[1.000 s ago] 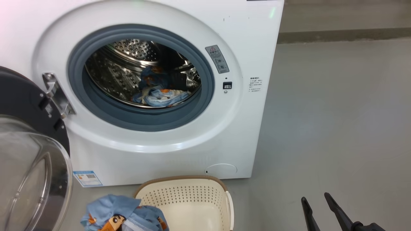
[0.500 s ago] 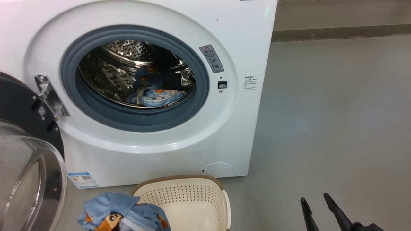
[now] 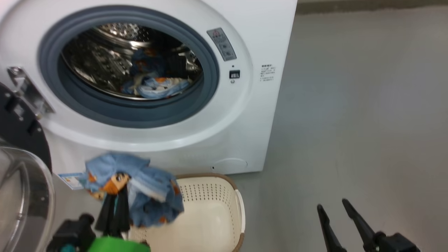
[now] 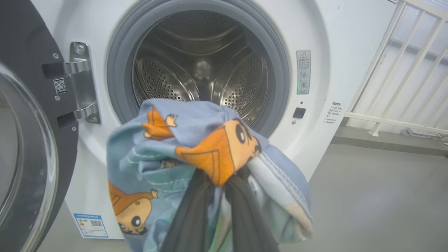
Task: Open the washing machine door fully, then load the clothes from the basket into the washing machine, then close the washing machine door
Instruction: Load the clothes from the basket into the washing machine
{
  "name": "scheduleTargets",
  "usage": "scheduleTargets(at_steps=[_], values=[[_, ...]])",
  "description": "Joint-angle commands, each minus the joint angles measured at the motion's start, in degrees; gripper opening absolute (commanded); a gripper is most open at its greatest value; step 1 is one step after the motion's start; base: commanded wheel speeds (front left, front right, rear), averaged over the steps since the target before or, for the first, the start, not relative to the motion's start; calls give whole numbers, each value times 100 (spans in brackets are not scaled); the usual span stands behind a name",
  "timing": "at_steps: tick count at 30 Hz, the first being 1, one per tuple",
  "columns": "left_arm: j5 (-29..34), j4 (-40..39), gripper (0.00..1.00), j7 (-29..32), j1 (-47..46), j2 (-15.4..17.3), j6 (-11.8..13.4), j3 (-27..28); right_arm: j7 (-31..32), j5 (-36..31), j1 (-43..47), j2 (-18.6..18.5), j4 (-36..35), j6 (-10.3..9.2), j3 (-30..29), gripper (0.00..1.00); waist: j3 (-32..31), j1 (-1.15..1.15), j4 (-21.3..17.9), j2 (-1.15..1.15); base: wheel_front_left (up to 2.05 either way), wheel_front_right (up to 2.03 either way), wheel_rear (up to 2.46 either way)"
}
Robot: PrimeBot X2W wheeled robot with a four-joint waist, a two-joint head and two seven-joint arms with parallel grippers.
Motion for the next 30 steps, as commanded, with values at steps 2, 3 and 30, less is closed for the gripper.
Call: scheduleTargets(at_steps=[2, 3, 30], values=[[87, 53, 0, -52, -702, 23, -48, 269, -27, 51, -428, -26, -185, 10, 157, 100, 587, 0, -261, 0, 0, 0, 0], [108, 131, 0, -52, -885, 44, -70, 304, -27, 108, -484, -25, -197, 10, 160, 100, 705, 0, -310, 0, 0, 0, 0], [714, 3540, 0, -52, -5464, 1340, -260, 960, -27, 524, -1529, -22, -151, 10, 911, 100, 2707, 0, -1552, 0, 0, 0, 0]])
